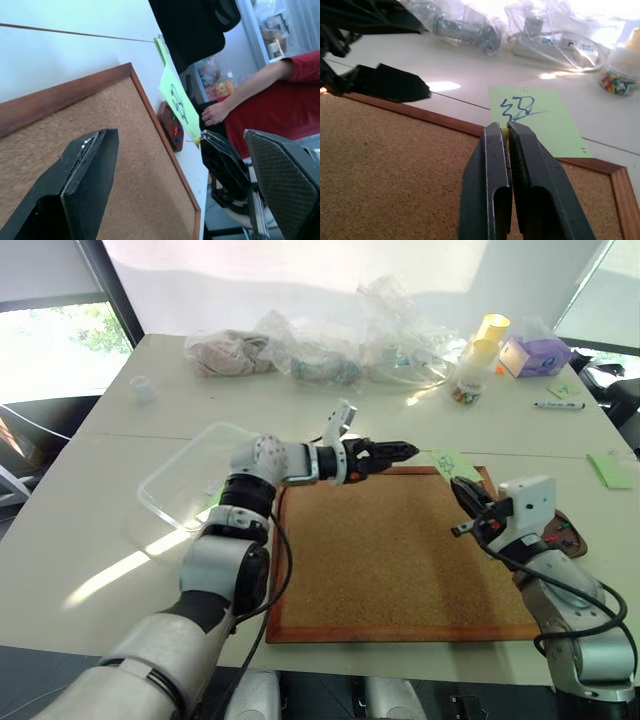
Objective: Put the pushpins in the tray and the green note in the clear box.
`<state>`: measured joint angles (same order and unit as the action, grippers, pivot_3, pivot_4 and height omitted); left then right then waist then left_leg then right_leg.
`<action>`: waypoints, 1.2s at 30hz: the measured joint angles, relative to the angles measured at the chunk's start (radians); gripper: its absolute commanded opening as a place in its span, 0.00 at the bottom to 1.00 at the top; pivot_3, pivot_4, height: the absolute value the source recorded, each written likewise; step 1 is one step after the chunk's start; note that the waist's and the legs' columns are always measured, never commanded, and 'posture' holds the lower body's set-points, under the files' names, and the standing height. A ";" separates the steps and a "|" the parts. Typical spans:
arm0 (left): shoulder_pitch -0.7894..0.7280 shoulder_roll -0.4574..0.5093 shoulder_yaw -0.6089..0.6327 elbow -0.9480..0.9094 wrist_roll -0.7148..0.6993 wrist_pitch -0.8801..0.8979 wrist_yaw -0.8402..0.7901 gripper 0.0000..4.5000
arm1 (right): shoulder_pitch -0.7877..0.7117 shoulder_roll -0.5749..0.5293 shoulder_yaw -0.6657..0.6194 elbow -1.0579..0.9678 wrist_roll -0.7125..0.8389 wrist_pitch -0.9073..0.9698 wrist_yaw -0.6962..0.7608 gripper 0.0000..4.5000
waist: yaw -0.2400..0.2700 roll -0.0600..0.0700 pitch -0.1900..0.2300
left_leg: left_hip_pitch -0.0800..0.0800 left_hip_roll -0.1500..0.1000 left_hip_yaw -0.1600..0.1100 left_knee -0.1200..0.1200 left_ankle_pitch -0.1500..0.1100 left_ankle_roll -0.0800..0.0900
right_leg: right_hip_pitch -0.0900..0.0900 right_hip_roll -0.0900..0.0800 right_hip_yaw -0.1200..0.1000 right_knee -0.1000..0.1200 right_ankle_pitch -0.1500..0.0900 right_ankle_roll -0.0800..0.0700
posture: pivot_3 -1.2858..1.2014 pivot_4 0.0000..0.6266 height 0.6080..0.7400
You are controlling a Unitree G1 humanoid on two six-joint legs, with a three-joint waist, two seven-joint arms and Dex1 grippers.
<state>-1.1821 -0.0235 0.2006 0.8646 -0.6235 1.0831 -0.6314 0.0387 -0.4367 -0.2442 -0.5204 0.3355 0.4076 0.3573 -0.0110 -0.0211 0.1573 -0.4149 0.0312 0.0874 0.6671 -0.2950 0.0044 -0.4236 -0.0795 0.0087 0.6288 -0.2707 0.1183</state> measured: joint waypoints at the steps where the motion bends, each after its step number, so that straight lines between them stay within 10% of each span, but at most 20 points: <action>1: -0.010 -0.018 0.008 0.021 0.001 -0.006 0.003 0.99 | 0.001 0.000 0.003 -0.013 -0.003 0.002 -0.005 0.02 | 0.000 0.000 0.000 | 0.000 0.000 0.000 0.000 0.000 0.000 | 0.000 0.000 0.000 0.000 0.000 0.000 | 0.52 0.24 1.00; 8: -0.040 -0.089 0.038 0.147 0.006 -0.093 0.026 0.99 | 0.004 0.002 0.033 -0.070 -0.010 0.027 -0.030 0.02 | 0.002 0.000 0.000 | 0.000 -0.001 -0.001 0.001 0.001 -0.002 | 0.001 -0.001 0.000 0.000 0.000 0.000 | 0.52 0.24 1.00; 11: -0.057 -0.112 0.059 0.182 0.006 -0.147 0.032 0.83 | 0.007 0.004 0.043 -0.083 -0.011 0.036 -0.038 0.02 | 0.002 0.000 0.000 | 0.000 -0.001 -0.001 0.001 0.001 -0.002 | 0.001 -0.001 0.000 0.001 0.000 0.000 | 0.52 0.24 1.00; 19: -0.070 -0.127 0.081 0.223 0.013 -0.212 0.034 0.01 | 0.022 0.004 0.053 -0.105 -0.015 0.045 -0.049 0.02 | 0.001 0.000 0.000 | 0.000 -0.001 -0.001 0.001 0.001 -0.002 | 0.001 -0.001 0.000 0.001 0.000 0.000 | 0.52 0.24 1.00; 36: 0.035 -0.143 -0.123 0.141 0.249 -0.411 -0.032 0.01 | 0.010 0.118 -0.033 -0.158 0.104 0.073 -0.146 0.02 | 0.003 0.001 -0.001 | 0.001 -0.001 -0.001 0.002 0.002 -0.003 | 0.002 -0.001 0.000 0.002 0.000 0.000 | 0.52 0.24 1.00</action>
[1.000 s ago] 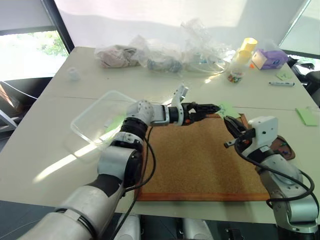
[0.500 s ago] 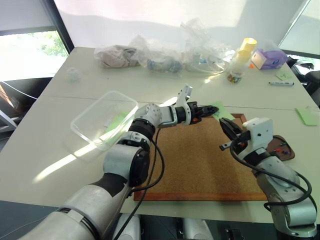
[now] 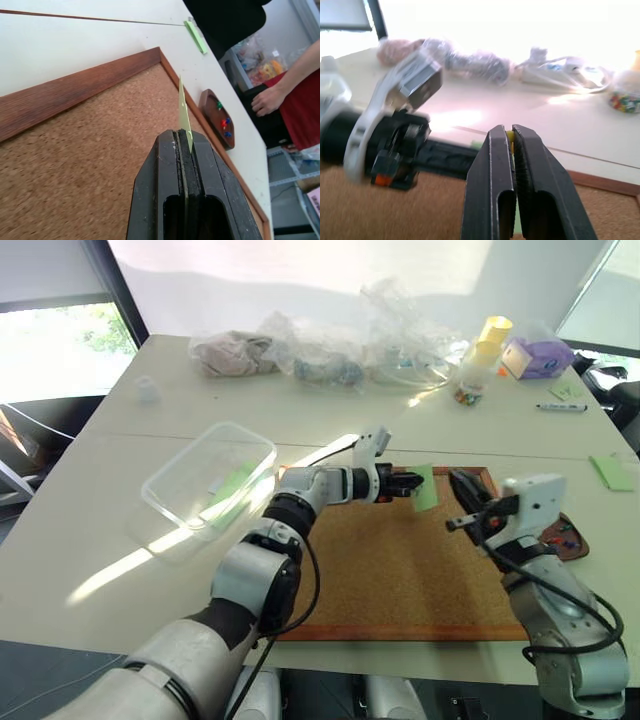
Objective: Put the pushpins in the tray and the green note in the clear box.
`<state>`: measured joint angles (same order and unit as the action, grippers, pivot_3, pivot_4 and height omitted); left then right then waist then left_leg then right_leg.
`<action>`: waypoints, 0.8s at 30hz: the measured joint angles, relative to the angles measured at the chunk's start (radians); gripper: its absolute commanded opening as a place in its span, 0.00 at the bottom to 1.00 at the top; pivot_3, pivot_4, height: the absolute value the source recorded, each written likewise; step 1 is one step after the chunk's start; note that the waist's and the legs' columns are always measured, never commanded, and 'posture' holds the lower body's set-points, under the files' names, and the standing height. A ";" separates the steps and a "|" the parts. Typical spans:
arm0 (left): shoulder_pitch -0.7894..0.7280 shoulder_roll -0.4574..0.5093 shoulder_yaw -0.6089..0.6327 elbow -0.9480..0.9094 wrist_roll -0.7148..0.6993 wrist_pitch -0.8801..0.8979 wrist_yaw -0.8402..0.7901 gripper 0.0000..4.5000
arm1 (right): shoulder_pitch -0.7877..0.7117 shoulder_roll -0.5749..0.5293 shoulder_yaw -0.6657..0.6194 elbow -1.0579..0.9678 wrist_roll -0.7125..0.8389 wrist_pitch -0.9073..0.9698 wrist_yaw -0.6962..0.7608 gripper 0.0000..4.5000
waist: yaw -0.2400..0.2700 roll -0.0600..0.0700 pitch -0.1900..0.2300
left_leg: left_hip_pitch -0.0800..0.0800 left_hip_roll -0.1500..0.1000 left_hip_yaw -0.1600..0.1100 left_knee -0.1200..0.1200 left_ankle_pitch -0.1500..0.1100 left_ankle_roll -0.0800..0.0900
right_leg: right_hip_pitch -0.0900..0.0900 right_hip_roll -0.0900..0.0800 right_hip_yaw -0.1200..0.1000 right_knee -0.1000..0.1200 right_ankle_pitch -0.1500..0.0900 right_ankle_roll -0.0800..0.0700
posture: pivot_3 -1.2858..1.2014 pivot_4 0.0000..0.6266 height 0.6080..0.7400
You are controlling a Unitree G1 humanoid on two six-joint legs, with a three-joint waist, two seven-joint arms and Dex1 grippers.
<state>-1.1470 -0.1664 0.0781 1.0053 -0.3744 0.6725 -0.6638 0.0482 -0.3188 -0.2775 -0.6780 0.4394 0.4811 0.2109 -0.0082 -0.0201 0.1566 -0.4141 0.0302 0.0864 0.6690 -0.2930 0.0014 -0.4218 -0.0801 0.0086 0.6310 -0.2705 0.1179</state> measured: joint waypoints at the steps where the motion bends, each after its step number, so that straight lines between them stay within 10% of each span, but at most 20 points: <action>1: 0.003 0.001 0.000 -0.007 0.000 0.001 -0.005 0.01 | 0.000 0.004 -0.017 -0.010 0.019 0.006 -0.009 0.02 | 0.001 0.000 0.000 | 0.000 0.000 0.000 0.000 0.000 0.000 | 0.000 0.000 0.000 0.000 0.000 0.000 | 0.52 0.24 1.00; 24: 0.369 0.262 -0.309 -0.937 -0.050 0.165 -0.240 0.01 | -0.020 -0.157 -0.400 0.403 0.144 0.320 -0.145 0.02 | -0.001 0.004 -0.002 | 0.008 0.000 -0.003 0.000 0.002 0.001 | 0.011 0.000 0.002 0.001 0.000 0.000 | 0.52 0.24 1.00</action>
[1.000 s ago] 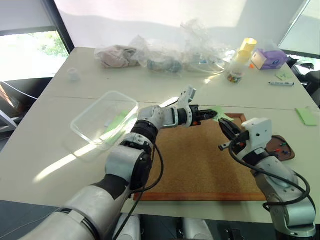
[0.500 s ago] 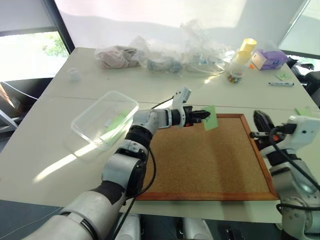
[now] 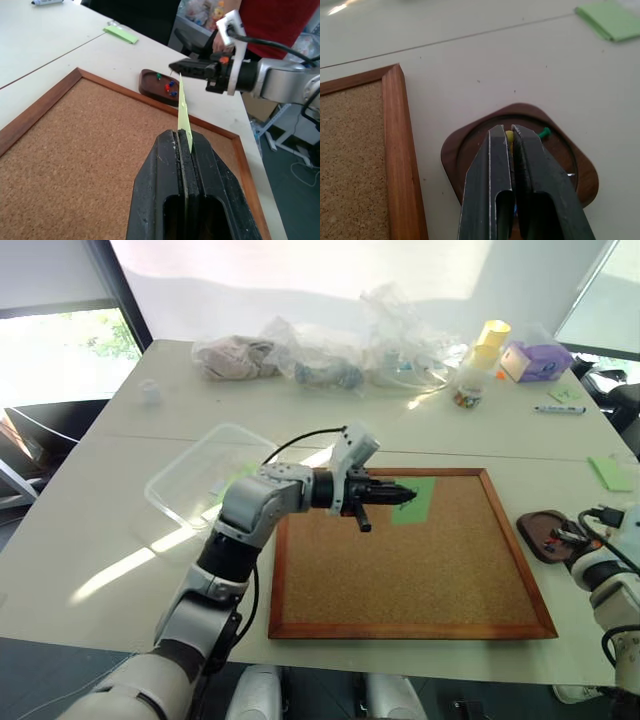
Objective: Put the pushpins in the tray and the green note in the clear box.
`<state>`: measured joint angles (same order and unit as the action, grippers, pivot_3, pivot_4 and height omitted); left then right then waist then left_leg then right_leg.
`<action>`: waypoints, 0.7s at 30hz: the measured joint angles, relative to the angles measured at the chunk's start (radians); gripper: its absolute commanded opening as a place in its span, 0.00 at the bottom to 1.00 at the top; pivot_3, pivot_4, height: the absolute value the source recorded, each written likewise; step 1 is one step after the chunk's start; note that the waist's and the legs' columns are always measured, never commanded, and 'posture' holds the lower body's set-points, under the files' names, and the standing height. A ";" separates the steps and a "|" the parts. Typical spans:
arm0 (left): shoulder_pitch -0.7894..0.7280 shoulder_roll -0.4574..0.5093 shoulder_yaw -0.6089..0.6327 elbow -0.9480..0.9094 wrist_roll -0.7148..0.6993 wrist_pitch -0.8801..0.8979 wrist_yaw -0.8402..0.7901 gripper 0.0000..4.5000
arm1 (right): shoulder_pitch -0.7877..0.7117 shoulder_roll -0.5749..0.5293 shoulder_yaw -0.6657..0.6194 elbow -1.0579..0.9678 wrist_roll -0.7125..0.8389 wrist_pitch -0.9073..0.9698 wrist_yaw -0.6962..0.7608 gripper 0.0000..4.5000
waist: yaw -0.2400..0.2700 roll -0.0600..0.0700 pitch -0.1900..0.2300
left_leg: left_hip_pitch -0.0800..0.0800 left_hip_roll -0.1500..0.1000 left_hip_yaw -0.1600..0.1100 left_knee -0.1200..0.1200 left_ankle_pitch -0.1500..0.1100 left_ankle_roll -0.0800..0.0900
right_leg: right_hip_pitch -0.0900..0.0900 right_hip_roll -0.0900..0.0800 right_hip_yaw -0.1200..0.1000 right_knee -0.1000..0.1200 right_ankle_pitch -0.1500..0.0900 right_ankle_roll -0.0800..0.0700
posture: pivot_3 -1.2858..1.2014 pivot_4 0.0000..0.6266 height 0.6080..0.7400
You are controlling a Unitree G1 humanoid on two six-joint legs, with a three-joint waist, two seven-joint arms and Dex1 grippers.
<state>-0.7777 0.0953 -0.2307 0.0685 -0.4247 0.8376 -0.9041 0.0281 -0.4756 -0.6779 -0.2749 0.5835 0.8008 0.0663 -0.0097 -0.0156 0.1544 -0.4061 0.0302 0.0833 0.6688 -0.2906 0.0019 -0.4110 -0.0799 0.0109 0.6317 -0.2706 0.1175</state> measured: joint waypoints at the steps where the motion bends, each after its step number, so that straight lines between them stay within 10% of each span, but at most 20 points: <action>1: 0.006 -0.001 -0.003 -0.003 0.000 0.001 0.007 0.01 | -0.001 -0.005 -0.001 0.010 0.005 0.009 0.006 0.02 | 0.000 0.000 0.000 | 0.000 0.000 0.000 0.000 0.000 0.000 | 0.000 0.000 0.000 0.000 0.000 0.000 | 0.52 0.24 1.00; 7: 0.039 -0.013 -0.022 -0.016 -0.001 0.002 0.035 0.01 | -0.003 -0.030 0.000 0.066 0.008 0.026 0.041 0.02 | 0.000 0.001 0.000 | 0.000 0.000 0.000 0.000 0.000 0.000 | 0.000 0.000 0.000 0.000 0.000 0.000 | 0.52 0.24 1.00; 17: 0.039 -0.015 -0.027 -0.027 -0.001 0.000 0.037 0.00 | -0.008 -0.042 0.023 0.073 -0.012 0.026 0.061 0.99 | -0.001 0.001 0.000 | 0.000 0.000 0.000 0.000 0.000 0.000 | 0.000 0.000 0.000 0.000 0.000 0.000 | 0.52 0.24 1.00; 21: 0.039 -0.018 -0.029 -0.027 -0.001 0.000 0.039 0.00 | -0.003 -0.042 0.033 0.073 -0.020 0.020 0.069 0.99 | 0.000 0.001 0.000 | 0.000 0.000 0.000 0.000 0.000 0.000 | 0.000 0.000 0.000 0.000 0.000 0.000 | 0.52 0.24 1.00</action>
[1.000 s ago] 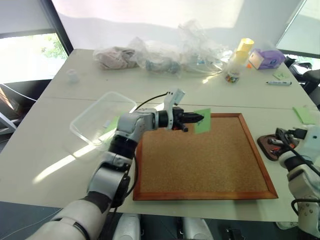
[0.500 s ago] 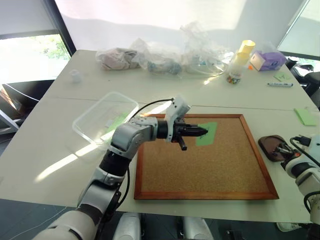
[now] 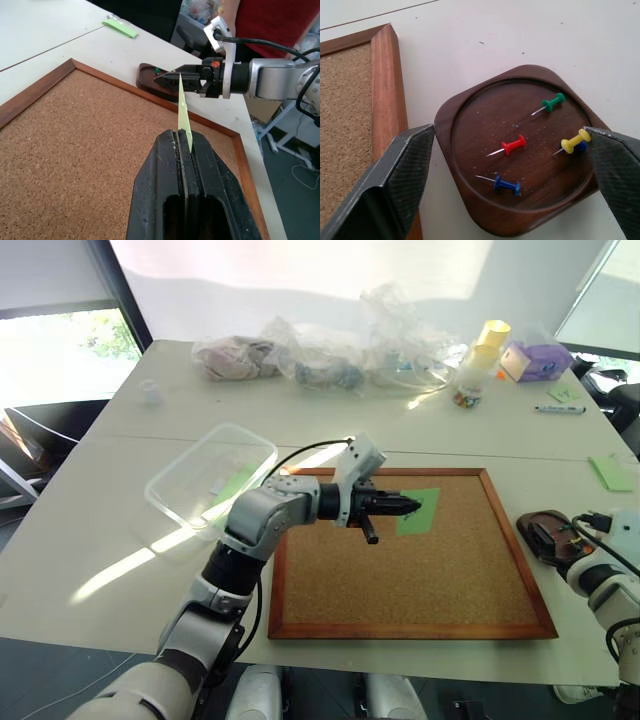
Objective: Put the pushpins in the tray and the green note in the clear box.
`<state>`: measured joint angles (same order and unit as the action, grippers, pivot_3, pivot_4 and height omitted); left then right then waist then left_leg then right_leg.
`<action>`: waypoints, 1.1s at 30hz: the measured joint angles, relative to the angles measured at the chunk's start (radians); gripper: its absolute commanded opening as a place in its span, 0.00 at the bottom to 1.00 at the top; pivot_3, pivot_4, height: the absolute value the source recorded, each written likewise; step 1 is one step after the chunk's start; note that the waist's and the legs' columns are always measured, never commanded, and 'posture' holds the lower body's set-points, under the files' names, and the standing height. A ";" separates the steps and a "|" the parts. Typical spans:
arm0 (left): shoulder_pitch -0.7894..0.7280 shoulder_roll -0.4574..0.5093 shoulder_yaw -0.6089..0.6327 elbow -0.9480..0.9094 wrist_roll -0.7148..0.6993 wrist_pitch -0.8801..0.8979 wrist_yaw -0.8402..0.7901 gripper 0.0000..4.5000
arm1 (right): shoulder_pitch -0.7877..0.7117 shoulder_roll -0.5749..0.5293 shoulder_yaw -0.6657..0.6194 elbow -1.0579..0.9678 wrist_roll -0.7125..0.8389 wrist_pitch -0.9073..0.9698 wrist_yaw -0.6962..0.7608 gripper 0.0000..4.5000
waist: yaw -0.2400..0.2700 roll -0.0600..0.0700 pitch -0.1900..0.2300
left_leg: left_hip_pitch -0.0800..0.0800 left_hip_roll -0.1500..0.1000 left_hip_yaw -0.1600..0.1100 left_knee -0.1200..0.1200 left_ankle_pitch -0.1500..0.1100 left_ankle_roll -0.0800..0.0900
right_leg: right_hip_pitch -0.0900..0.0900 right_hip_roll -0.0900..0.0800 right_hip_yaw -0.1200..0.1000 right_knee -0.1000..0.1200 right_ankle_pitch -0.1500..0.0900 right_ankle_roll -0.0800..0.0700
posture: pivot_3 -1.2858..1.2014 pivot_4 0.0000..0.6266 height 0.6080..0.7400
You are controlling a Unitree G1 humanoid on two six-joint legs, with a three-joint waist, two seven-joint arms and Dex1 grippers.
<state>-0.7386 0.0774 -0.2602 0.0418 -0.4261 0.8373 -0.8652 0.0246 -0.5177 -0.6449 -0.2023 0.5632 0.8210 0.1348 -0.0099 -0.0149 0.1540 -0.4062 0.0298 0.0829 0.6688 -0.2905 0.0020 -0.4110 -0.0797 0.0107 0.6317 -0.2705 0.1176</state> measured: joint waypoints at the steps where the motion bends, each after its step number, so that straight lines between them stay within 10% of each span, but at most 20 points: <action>1: 0.000 0.000 0.000 0.000 0.000 0.000 0.001 0.00 | 0.003 0.000 0.000 0.000 -0.001 -0.003 0.003 0.99 | 0.000 0.000 0.000 | 0.000 0.000 0.000 0.000 0.000 0.000 | 0.000 0.000 0.000 0.000 0.000 0.000 | 0.52 0.24 1.00; 22: -0.129 0.104 0.088 0.040 0.011 -0.105 0.043 0.00 | 0.127 -0.103 0.052 -0.262 -0.064 -0.117 0.168 0.99 | -0.005 0.001 0.000 | 0.000 0.000 -0.001 0.000 0.000 0.000 | 0.001 0.002 0.000 0.000 0.000 0.000 | 0.52 0.24 1.00; 33: -0.168 0.753 0.129 0.147 0.084 -0.086 -0.245 0.00 | -0.056 -0.133 0.290 -0.547 0.400 0.096 0.266 0.99 | 0.000 -0.001 0.001 | -0.001 0.002 -0.006 0.000 0.000 0.000 | -0.001 0.006 0.003 -0.001 0.000 0.000 | 0.52 0.24 1.00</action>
<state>-0.9064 0.8308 -0.1308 0.1887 -0.3423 0.7508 -1.1106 -0.0317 -0.6511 -0.3551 -0.7496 0.9628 0.9174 0.4005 -0.0100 -0.0157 0.1554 -0.4069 0.0319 0.0773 0.6688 -0.2903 0.0017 -0.4119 -0.0734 0.0134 0.6309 -0.2706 0.1172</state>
